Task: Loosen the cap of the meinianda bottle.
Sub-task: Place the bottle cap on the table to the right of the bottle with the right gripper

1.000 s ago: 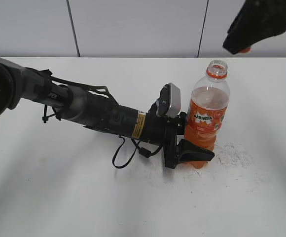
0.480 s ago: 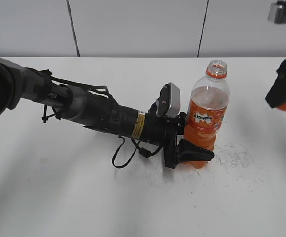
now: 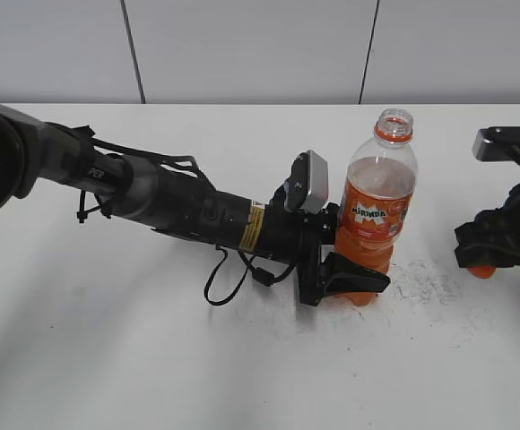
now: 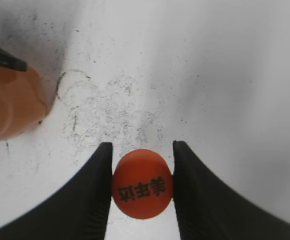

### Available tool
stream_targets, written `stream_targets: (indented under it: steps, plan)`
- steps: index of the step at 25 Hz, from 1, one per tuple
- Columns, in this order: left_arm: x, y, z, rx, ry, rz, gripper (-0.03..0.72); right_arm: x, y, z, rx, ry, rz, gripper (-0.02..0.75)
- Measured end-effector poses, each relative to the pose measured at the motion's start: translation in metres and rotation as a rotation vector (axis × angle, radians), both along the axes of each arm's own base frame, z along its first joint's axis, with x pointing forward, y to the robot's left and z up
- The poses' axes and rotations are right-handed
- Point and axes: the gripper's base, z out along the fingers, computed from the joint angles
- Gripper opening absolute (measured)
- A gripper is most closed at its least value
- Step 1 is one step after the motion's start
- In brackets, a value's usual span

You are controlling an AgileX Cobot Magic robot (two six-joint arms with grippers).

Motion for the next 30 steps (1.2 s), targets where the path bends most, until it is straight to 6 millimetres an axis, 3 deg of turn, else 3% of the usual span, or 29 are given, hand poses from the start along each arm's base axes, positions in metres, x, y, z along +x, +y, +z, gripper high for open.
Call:
stream_targets:
  steps: [7, 16, 19, 25, 30]
  plan:
    - [0.000, 0.000, 0.000, 0.000, 0.000, 0.000, 0.508, 0.009, 0.000, -0.037, 0.029, 0.053, -0.106, 0.271]
    - [0.000, 0.000, 0.000, 0.000, 0.000, 0.000, 0.508, 0.013, -0.001, -0.051, 0.027, 0.056, -0.122, 0.277]
    - [0.000, 0.000, 0.000, 0.000, 0.000, 0.000, 0.508, 0.013, -0.001, -0.051, 0.024, 0.050, -0.125, 0.314]
    - [0.000, 0.000, 0.000, 0.005, 0.006, 0.005, 0.564, 0.013, 0.000, -0.050, 0.043, 0.052, -0.147, 0.524]
    - [0.002, 0.007, -0.013, 0.085, 0.008, 0.009, 0.661, 0.010, 0.003, -0.032, 0.084, 0.032, -0.139, 0.561]
